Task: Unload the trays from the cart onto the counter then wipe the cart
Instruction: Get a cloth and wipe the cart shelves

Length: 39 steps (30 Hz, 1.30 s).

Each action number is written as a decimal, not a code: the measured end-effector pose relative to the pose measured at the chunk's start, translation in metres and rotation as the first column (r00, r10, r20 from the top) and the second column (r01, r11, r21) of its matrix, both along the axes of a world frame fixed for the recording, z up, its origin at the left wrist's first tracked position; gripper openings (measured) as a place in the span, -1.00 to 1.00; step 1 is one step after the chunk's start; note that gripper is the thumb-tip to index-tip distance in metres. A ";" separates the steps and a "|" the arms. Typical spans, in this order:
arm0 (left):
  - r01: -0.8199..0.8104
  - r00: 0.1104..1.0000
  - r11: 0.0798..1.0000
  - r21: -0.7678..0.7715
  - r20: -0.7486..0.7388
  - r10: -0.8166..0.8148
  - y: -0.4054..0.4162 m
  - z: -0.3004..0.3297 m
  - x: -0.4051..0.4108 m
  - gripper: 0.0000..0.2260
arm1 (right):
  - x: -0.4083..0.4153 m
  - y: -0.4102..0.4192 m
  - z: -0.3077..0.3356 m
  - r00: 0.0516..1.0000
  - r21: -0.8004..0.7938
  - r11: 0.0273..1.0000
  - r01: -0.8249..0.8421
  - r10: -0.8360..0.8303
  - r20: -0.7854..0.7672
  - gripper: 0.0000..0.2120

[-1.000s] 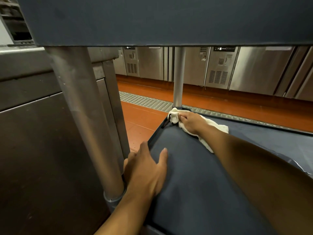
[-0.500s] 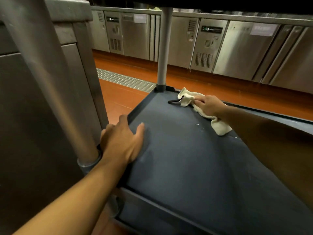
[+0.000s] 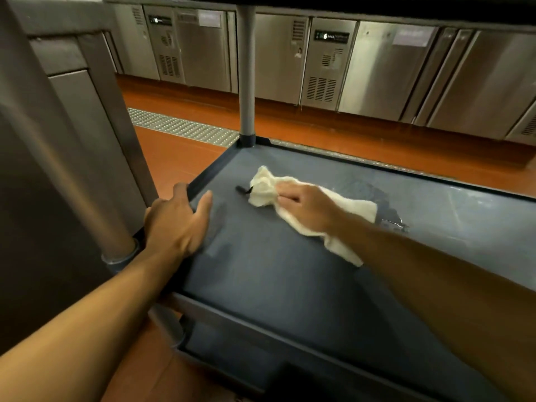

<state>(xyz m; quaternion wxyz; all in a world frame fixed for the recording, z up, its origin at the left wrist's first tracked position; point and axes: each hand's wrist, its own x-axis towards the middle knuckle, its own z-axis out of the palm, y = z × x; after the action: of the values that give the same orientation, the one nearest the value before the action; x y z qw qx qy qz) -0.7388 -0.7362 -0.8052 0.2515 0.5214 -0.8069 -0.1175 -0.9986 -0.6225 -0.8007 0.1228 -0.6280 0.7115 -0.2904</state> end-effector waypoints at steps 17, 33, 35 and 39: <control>0.088 0.938 0.821 0.564 -0.325 0.122 0.006 0.052 0.007 0.10 | 0.024 -0.051 -0.005 0.995 0.023 0.996 0.087 -0.087 0.037 -0.74; 0.168 0.736 0.780 0.602 -0.603 0.307 0.001 0.047 0.002 -0.31 | 0.153 0.055 0.003 0.794 -0.032 0.796 -0.605 0.606 0.058 -0.76; 0.151 0.782 0.784 0.602 -0.558 0.278 0.003 0.043 0.003 -0.23 | 0.125 0.078 0.001 0.821 0.009 0.823 -0.568 0.566 0.076 -0.77; 0.148 0.864 0.809 0.569 -0.472 0.174 0.001 0.040 0.005 -0.14 | 0.069 0.115 0.000 0.896 0.063 0.894 -0.444 0.440 0.059 -0.72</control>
<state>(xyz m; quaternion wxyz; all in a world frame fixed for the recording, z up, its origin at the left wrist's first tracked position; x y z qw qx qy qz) -0.7335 -0.7350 -0.7657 0.2800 0.5299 -0.6325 -0.4907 -0.9292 -0.5072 -0.8007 0.2242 -0.7617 0.5578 -0.2418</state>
